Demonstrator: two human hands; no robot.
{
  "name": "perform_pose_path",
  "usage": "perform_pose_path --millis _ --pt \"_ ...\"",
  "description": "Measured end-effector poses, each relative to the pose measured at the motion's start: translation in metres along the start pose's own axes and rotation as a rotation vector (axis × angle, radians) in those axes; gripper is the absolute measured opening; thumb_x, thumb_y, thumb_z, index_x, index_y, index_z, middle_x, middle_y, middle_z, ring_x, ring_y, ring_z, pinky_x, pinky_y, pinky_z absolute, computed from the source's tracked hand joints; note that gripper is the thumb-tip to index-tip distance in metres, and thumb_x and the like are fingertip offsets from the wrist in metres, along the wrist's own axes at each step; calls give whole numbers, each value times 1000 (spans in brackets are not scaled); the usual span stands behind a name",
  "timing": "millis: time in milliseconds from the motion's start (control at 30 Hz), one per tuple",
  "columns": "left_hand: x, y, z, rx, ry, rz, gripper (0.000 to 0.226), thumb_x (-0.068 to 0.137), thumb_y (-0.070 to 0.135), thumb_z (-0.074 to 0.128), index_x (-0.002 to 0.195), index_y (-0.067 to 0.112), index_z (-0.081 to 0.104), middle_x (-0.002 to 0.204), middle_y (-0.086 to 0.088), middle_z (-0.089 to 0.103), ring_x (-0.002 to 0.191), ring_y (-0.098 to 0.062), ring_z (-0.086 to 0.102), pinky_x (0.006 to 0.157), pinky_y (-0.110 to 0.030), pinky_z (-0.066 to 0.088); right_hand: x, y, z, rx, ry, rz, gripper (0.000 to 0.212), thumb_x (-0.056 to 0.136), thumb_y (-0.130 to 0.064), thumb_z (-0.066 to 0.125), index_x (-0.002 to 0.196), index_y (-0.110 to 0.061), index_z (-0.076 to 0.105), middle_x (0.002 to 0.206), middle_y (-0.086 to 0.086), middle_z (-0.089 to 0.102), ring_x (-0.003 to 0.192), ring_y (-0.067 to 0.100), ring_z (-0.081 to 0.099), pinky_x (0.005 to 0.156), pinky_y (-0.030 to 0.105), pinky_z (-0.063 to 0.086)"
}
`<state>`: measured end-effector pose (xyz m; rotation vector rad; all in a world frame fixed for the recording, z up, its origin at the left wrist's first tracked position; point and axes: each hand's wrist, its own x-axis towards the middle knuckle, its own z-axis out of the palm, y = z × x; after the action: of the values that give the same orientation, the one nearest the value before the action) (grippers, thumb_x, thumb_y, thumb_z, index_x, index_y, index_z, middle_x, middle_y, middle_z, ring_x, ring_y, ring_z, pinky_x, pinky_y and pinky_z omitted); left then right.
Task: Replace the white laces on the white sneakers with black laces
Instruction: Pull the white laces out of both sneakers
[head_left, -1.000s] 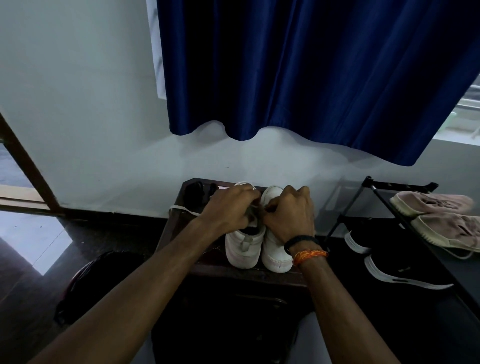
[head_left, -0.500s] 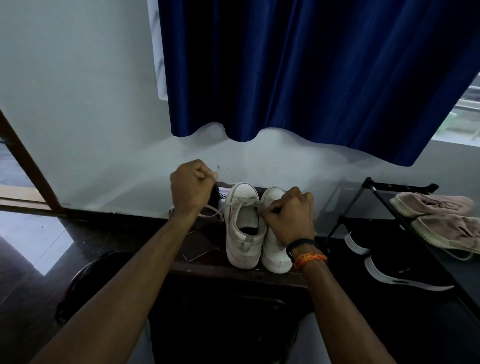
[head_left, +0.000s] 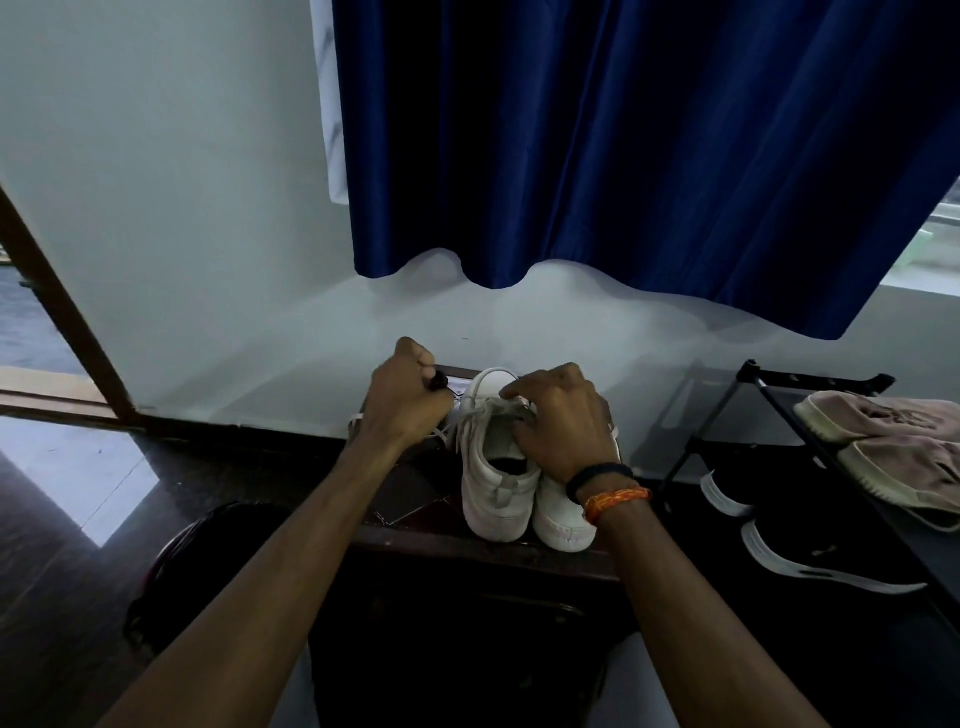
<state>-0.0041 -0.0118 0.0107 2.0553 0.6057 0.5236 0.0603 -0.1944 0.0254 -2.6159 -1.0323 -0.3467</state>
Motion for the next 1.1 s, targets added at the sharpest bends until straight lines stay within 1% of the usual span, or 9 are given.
perform_pose_path --millis 133,300,467,633,733,833,900,1000,1100 --pt "-21 -1 8 20 127 114 21 78 8 72 90 12 56 90 0 59 84 -18 60 76 -40 54 9 -1 -1 -59 -64 -31 31 91 -22 63 121 -28 71 114 4 69 117 24 52 91 33 41" --pt "-44 -4 32 83 -31 160 32 70 44 76 71 22 53 75 4 60 70 -13 59 60 -35 51 14 3 7 25 -31 -29 22 90 -20 63 106 -23 77 104 1 74 108 23 54 82 30 41" --pt "-46 -7 46 198 55 194 22 81 30 67 73 16 52 73 0 60 74 -26 60 57 -32 40 16 9 8 233 -46 73 17 83 -25 66 94 -28 78 96 -5 76 99 20 62 84 36 54" --pt "-52 -5 47 174 104 246 33 85 18 62 66 20 36 65 1 44 64 -31 53 55 -30 28 19 9 7 257 -119 45 8 88 -27 72 89 -21 77 94 -2 73 89 14 59 81 31 52" --pt "-52 -8 41 163 134 220 40 82 15 63 60 22 30 62 1 41 60 -29 51 54 -31 31 20 14 -4 669 -159 203 9 82 -16 65 79 -17 73 80 -3 69 66 2 57 58 14 42" --pt "-50 -7 37 157 145 226 46 80 13 64 57 24 26 57 4 38 56 -25 47 53 -30 31 19 25 -18 1056 -134 367 16 80 -15 62 66 -9 67 70 18 58 46 12 41 43 22 31" --pt "-50 -7 37 164 123 249 41 80 14 64 58 21 30 57 4 38 56 -23 44 49 -33 34 21 25 -22 911 -184 307 20 85 -17 64 66 -13 70 74 11 67 54 14 49 49 25 37" --pt "-49 -8 37 190 90 272 32 80 18 62 61 17 36 62 0 44 58 -23 47 49 -33 34 27 18 -23 443 -341 128 23 86 -49 71 84 -27 78 87 -6 74 83 12 66 71 30 53" --pt "-49 -7 35 273 84 264 33 82 20 62 62 19 37 67 0 49 63 -25 52 53 -29 29 30 14 -21 354 -381 84 16 90 -36 72 87 -23 80 94 -3 75 92 17 67 83 33 56"
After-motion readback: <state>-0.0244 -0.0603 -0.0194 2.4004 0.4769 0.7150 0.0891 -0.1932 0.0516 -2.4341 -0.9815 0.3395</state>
